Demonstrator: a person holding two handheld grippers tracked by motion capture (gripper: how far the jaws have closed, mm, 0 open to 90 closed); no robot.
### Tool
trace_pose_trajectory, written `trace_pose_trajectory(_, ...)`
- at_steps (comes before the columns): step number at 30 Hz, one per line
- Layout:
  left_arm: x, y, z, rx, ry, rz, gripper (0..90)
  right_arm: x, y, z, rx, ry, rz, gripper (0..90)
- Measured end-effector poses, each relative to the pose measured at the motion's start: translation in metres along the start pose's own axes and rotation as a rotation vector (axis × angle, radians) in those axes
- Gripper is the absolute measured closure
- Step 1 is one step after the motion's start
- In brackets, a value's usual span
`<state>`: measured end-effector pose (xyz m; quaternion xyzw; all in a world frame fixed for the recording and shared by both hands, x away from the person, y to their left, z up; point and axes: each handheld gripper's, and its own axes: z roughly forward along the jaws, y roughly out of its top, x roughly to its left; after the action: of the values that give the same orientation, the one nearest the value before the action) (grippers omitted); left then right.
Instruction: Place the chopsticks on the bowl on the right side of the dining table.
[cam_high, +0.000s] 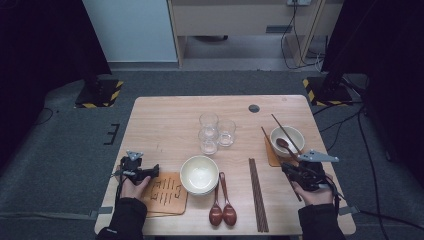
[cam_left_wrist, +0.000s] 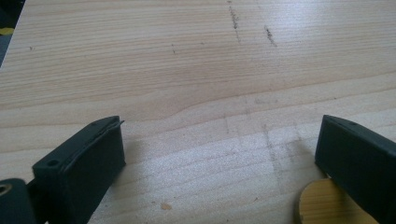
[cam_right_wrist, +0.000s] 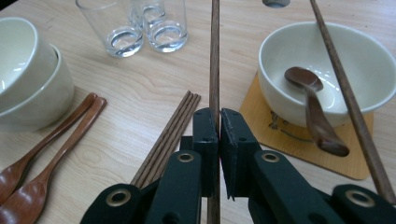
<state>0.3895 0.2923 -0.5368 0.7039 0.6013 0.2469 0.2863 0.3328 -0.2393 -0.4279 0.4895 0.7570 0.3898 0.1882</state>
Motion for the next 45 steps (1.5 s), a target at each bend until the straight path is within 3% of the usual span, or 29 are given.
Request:
trace_pose_trajectory(27, 0.000, 0.000, 0.000, 0.000, 0.000, 0.000, 0.3, -0.010, 0.031, -0.015, -0.081, 0.002, 0.012, 85.2)
trace_pose_trajectory(45, 0.000, 0.000, 0.000, 0.000, 0.000, 0.000, 0.2, -0.029, 0.051, -0.021, -0.125, -0.017, 0.037, 85.2)
